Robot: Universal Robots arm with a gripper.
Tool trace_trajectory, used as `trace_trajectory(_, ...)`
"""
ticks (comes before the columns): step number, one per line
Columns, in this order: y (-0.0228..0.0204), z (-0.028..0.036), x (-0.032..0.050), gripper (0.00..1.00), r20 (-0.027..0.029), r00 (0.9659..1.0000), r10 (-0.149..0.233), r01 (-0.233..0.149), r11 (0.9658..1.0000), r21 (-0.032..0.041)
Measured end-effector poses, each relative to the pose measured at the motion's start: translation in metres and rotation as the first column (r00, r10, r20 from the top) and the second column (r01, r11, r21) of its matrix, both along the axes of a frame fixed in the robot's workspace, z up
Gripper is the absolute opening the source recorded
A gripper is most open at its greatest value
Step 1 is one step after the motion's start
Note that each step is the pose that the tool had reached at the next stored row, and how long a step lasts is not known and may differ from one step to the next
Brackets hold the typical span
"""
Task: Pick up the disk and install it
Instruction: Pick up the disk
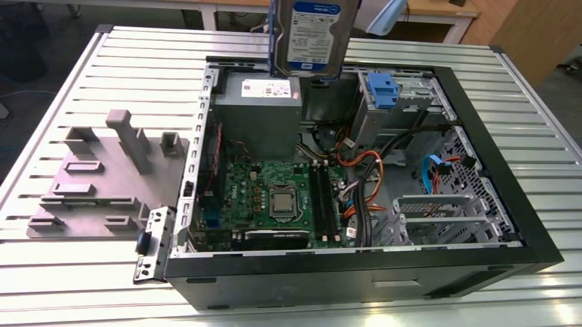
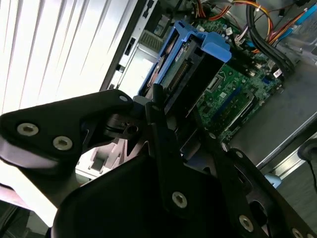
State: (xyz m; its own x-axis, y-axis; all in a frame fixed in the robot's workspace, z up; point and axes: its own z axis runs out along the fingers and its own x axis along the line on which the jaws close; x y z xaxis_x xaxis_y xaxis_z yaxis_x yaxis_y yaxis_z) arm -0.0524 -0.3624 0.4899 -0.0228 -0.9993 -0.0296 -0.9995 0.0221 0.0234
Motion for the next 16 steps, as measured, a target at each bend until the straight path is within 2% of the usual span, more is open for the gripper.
trace_trajectory(8,-0.0001,-0.0001,0.0213,0.35,0.0000,1.0000,0.000,0.000,1.0000,0.0000)
trace_trajectory(16,-0.0012,-0.0001,0.0220,0.35,0.0000,1.0000,0.000,0.000,1.0000,-0.0004)
